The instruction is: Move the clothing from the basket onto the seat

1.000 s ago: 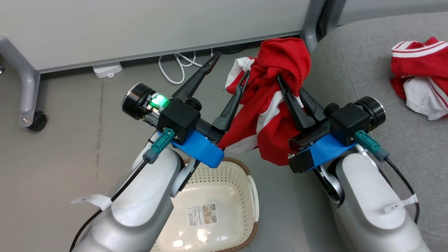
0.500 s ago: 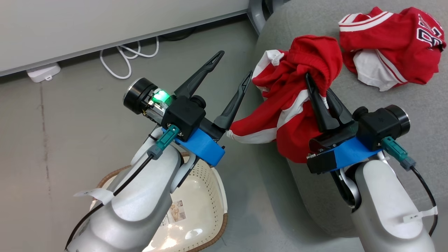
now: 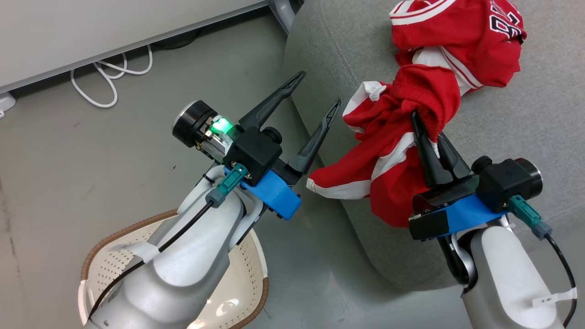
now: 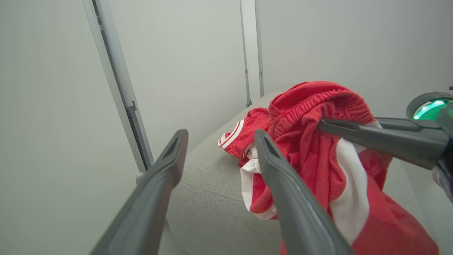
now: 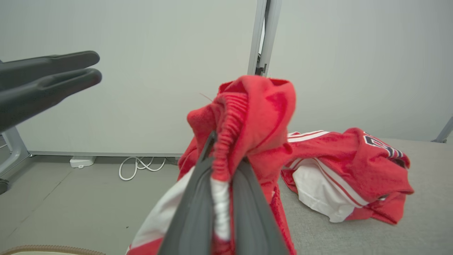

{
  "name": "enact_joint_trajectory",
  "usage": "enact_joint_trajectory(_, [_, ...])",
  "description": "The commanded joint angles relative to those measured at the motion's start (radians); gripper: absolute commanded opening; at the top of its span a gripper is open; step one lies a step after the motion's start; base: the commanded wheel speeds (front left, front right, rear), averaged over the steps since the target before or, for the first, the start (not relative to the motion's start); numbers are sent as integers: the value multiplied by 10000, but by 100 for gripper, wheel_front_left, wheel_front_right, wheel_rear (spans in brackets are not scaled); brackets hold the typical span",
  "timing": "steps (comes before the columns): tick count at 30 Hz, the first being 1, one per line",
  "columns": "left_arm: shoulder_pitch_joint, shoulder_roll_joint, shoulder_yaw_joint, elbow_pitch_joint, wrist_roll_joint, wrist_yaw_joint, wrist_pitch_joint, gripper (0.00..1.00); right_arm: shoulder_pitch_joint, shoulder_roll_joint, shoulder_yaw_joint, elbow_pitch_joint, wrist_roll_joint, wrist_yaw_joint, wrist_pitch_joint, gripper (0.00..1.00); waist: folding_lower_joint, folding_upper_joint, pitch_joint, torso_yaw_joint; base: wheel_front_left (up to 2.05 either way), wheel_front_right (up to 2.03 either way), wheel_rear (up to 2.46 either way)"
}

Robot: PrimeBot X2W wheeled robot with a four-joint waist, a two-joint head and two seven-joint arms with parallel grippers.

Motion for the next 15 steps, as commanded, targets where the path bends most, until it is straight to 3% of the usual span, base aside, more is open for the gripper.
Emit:
enact_joint_trajectory(1, [-132, 9, -14, 39, -24, -36, -30, 100, 150, 51, -72, -50, -19, 5, -9, 0, 0, 0, 27, -109, 0, 0, 0])
enact_joint_trajectory(9, [-183, -45, -144, 93, -91, -45, -30, 100, 213, 105, -224, -127, -72, 5, -8, 0, 0, 0, 4, -187, 0, 0, 0])
enact_joint_trajectory(15, [-223, -19, -138, 22, -101, -20, -30, 100, -577, -198, -379, -414, -182, 4, -9, 0, 0, 0, 152, -35, 0, 0, 0])
